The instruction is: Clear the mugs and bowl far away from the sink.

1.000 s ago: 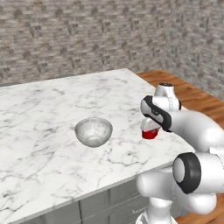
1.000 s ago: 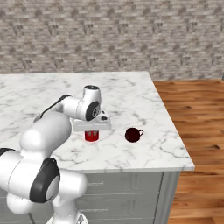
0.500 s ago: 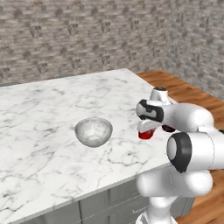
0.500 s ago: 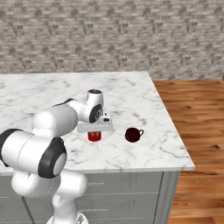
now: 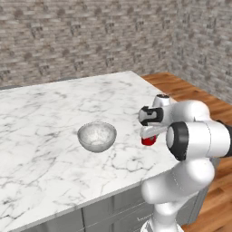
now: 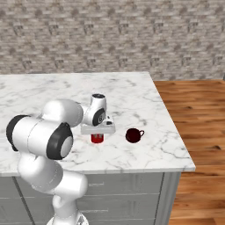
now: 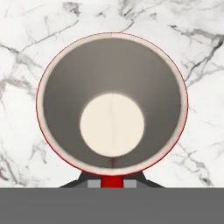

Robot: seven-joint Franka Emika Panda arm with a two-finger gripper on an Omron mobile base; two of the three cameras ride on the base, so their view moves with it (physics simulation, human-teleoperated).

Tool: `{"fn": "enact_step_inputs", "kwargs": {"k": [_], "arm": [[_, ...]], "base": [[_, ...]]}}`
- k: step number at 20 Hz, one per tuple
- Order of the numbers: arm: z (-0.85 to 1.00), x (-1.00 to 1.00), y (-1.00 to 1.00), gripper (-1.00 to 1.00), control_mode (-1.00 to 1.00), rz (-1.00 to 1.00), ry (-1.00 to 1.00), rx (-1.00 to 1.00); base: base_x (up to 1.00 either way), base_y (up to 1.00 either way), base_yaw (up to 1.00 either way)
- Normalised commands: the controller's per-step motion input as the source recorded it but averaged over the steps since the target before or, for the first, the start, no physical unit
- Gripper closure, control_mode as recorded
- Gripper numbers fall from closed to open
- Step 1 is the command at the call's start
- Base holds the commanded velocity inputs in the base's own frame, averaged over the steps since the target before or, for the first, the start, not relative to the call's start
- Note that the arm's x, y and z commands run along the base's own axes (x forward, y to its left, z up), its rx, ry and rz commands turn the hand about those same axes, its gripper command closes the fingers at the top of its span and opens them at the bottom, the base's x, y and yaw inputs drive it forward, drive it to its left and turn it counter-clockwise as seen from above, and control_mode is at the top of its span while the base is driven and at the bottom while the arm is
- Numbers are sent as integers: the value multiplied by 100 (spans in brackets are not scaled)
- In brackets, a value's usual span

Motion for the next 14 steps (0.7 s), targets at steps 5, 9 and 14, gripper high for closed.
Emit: {"fn": "enact_step_inputs", "kwargs": {"k": [5, 9, 14], "arm": [[-30, 23, -2, 100, -100, 0, 0, 1], [-33, 21, -6, 100, -100, 0, 0, 3], [-35, 15, -4, -100, -100, 0, 0, 2]], "base": [[0, 0, 0], [0, 0, 0], [0, 0, 0]]}}
